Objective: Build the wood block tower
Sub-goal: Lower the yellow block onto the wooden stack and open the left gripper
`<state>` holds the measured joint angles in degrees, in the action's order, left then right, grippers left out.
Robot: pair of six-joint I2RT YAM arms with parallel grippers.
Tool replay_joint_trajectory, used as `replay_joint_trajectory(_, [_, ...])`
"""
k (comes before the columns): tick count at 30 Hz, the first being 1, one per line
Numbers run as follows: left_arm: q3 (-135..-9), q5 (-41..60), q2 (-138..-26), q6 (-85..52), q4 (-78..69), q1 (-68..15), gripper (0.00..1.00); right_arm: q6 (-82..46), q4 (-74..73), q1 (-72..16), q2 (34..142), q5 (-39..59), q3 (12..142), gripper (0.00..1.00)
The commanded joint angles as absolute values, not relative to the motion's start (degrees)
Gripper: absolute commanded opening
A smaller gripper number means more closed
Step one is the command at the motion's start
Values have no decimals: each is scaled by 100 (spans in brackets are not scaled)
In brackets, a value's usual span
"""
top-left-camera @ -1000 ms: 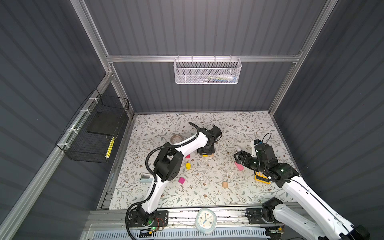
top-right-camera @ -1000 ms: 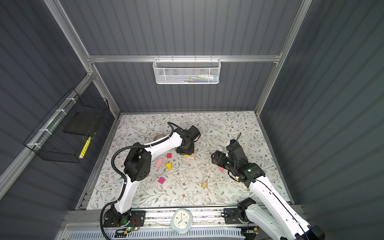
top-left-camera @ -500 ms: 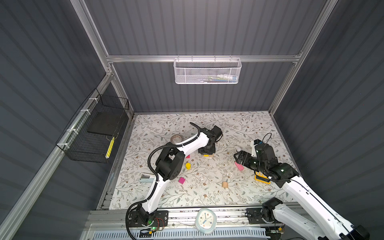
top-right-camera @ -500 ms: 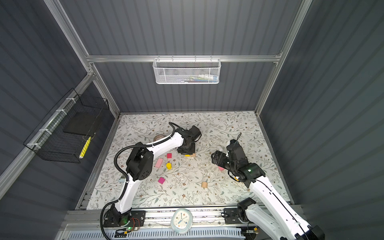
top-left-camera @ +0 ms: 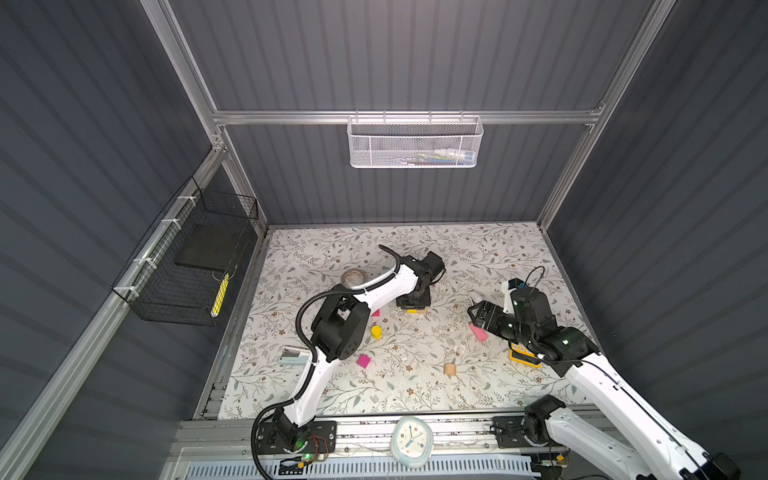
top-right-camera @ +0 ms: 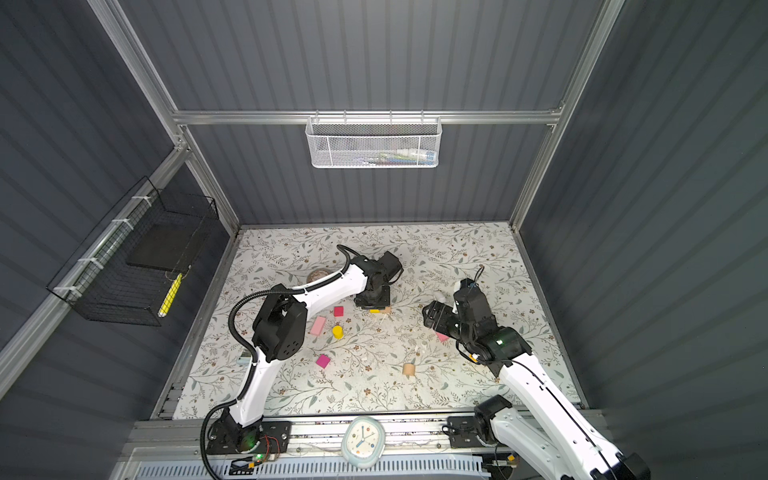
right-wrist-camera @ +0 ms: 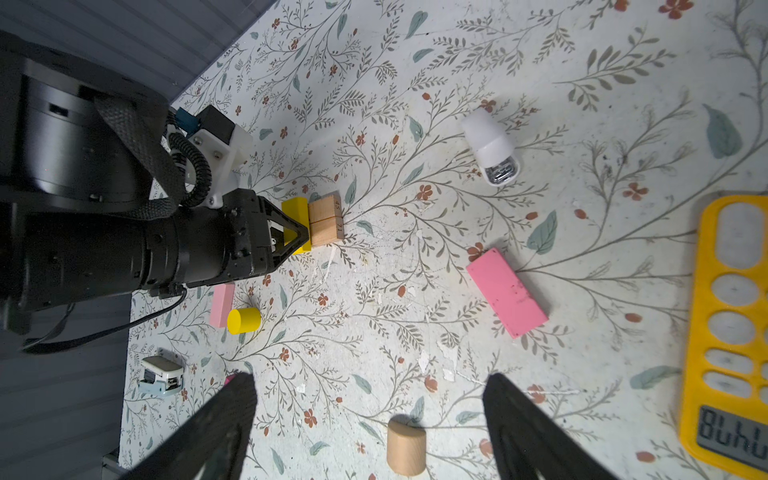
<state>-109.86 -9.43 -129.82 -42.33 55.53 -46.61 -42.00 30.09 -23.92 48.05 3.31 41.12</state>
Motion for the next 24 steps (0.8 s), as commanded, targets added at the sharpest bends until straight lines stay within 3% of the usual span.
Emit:
replay_joint_trajectory(1, [-11153,-1045,-13142,-4333,5735,-4648,8,-4214,2979,-2372,4755,360,4039,87])
replay_joint_trajectory(9, [-11169,-1124,-13157,-4349,5774,-4649,21,-4219,2971,-2371,4773,355,4047,87])
replay_joint_trajectory(24, [-11188,-1124,-13192,-4337,5774,-4642,34,-4228,2911,-2357,4825,398,4063,87])
